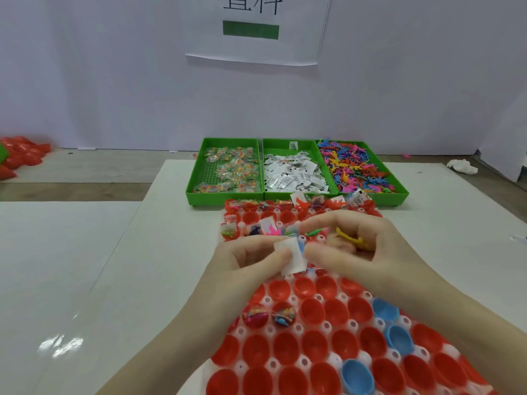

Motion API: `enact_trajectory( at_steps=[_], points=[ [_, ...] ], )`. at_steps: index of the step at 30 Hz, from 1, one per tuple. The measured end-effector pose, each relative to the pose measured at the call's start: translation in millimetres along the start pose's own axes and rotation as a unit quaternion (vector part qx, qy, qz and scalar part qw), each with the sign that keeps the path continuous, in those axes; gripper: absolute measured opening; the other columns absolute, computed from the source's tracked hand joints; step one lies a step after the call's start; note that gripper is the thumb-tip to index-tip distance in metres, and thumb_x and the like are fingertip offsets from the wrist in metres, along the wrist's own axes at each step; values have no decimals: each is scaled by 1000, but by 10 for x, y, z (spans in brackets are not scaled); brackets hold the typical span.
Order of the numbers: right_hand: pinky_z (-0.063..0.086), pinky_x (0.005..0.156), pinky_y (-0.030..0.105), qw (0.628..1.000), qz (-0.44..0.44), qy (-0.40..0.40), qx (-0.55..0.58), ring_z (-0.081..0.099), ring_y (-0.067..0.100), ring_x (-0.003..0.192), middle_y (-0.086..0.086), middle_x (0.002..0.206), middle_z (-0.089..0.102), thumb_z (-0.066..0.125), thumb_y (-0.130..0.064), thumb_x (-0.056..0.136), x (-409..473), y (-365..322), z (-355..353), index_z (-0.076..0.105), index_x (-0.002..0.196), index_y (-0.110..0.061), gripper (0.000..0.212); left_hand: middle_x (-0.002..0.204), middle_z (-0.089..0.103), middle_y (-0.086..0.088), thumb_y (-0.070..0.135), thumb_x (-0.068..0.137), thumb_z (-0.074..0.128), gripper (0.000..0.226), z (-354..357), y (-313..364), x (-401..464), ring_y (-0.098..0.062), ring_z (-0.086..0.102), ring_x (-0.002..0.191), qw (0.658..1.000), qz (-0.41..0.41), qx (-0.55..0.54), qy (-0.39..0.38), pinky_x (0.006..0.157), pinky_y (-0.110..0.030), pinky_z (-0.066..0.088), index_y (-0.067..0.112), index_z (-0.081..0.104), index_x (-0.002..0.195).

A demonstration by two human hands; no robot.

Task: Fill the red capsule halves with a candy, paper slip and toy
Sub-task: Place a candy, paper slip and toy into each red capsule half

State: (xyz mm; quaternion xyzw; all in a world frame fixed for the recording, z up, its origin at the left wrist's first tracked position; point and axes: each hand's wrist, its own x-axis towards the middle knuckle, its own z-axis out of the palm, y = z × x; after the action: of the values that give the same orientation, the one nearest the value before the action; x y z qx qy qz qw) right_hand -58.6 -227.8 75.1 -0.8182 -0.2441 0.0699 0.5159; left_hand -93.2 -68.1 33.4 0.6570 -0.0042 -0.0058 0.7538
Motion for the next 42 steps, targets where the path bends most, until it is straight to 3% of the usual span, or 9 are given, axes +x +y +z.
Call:
enact_trajectory(
  at_steps=[3, 5, 8, 9, 12, 18, 26, 35, 42],
  points=[
    [13, 54, 18, 994, 70, -68, 53, 58, 27, 66, -3, 50, 31, 36, -16, 97, -73, -35, -92, 64, 114, -5, 34, 81, 74, 3, 27, 74, 64, 16, 32, -26, -31, -6, 68, 73, 999, -19, 26, -5, 67, -13, 51, 26, 76, 85],
    [9, 56, 29, 987, 89, -120, 57, 42, 52, 76, 3, 57, 21, 26, -3, 97, -194, -68, -166, 58, 120, 1, 40, 84, 74, 5, 23, 81, 63, 14, 59, -36, -37, -5, 68, 77, 999, -21, 41, -8, 68, -11, 50, 26, 74, 89],
    [35, 63, 19, 987, 100, -102, 78, 16, 21, 83, 8, 58, 30, 30, 0, 95, -114, 30, -123, 58, 122, -16, 42, 88, 74, 6, 22, 84, 61, 15, 98, -35, -39, -5, 68, 83, 998, -23, 49, -14, 69, -11, 50, 25, 72, 94],
    [41, 76, 16, 990, 103, -65, 68, 50, 19, 115, 5, 60, 42, 36, -3, 94, -56, 18, -101, 60, 119, -25, 41, 88, 74, 6, 22, 84, 61, 16, 107, -31, -42, -6, 68, 84, 998, -21, 51, -18, 70, -11, 50, 25, 72, 95],
    [45, 78, 5, 997, 29, -40, 56, 61, -8, 91, -23, 80, 64, 62, -15, 81, -131, 34, -103, 60, 113, -33, 37, 87, 74, 4, 21, 84, 61, 15, 124, -7, -52, -7, 68, 83, 998, -11, 48, -25, 71, -13, 51, 25, 72, 94],
    [53, 57, 15, 986, -40, 64, 147, 69, 11, 60, 1, 65, 72, 77, -23, 38, -132, 65, -128, 75, 72, -21, 35, 83, 74, 2, 17, 83, 62, 18, 148, 15, -70, -9, 69, 78, 998, 27, 53, -14, 68, -12, 50, 25, 71, 96],
    [49, 70, 11, 995, -97, 9, -13, 64, 3, 79, -10, 82, 69, 60, 15, 77, -150, 1, -171, 74, 82, -27, 44, 60, 68, 1, 11, 79, 67, 14, 135, 33, -72, -7, 63, 54, 998, 39, 47, 19, 53, -12, 46, 16, 63, 92],
    [53, 69, 23, 972, -145, -45, -179, 64, 7, 69, -10, 77, 60, 73, 12, 66, -111, -143, -166, 51, 101, -43, 69, 62, 68, 4, 25, 69, 67, 16, 91, 101, -70, -4, 62, 54, 993, 18, 65, -101, 53, -11, 46, 21, 76, 82],
    [50, 74, 17, 965, -138, -47, -220, 61, 3, 76, -8, 81, 66, 67, 16, 69, -55, -43, -138, 57, 119, -25, 66, 63, 67, 6, 27, 78, 59, 18, 49, 56, -29, -1, 62, 61, 986, -26, 83, -140, 64, -10, 47, 23, 75, 85]
  ],
)
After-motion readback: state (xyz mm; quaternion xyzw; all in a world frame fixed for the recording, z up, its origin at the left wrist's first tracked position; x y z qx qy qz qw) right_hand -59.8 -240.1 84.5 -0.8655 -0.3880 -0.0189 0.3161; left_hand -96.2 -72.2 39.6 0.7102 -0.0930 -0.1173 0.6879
